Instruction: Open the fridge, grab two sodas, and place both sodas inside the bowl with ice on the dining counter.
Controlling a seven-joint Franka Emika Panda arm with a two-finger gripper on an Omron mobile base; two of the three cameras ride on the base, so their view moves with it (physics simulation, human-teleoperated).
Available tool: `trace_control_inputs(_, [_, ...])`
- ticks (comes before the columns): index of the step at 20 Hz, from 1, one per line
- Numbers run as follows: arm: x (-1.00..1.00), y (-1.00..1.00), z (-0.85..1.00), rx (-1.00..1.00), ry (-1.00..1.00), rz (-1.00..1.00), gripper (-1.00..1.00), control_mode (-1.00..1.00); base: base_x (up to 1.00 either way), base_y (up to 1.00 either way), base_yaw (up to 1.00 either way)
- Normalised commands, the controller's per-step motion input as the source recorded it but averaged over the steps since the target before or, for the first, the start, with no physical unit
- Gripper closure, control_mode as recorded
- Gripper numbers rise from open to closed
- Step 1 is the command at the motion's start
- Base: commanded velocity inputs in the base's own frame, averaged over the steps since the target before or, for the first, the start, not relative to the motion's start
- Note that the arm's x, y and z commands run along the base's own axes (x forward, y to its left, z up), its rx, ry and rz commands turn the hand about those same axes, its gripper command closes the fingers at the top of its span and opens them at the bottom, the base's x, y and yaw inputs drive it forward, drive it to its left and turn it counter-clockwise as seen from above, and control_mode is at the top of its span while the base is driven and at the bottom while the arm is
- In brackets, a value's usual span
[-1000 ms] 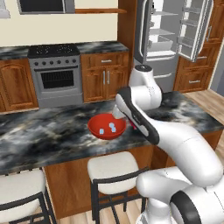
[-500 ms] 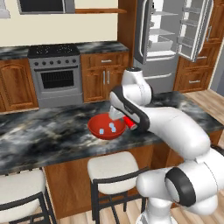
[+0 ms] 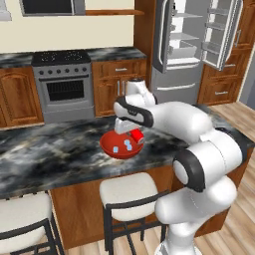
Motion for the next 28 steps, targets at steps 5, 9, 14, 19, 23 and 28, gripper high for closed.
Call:
trace_control_inputs(5, [0.51,0.19,-0.38,-0.08,0.00,-0.01,1.00,-1.00,0.00,0.00,0.00])
trace_control_inputs(9, [0.18,0.10,-0.34,-0.08,-0.02,0.00,1.00,-1.00,0.00,0.00,0.00])
trace_control_inputs(14, [0.06,0.03,-0.31,-0.04,-0.01,0.00,1.00,-1.00,0.00,0.00,0.00])
trace_control_inputs(19, [0.19,0.00,-0.26,-0.01,0.00,0.00,1.00,-1.00,0.00,0.00,0.00])
trace_control_inputs(23, [0.18,0.00,-0.25,0.00,0.00,0.00,1.00,-1.00,0.00,0.00,0.00])
trace_control_inputs(28, [0.22,0.00,-0.22,0.00,0.00,0.00,1.00,-1.00,0.00,0.00,0.00])
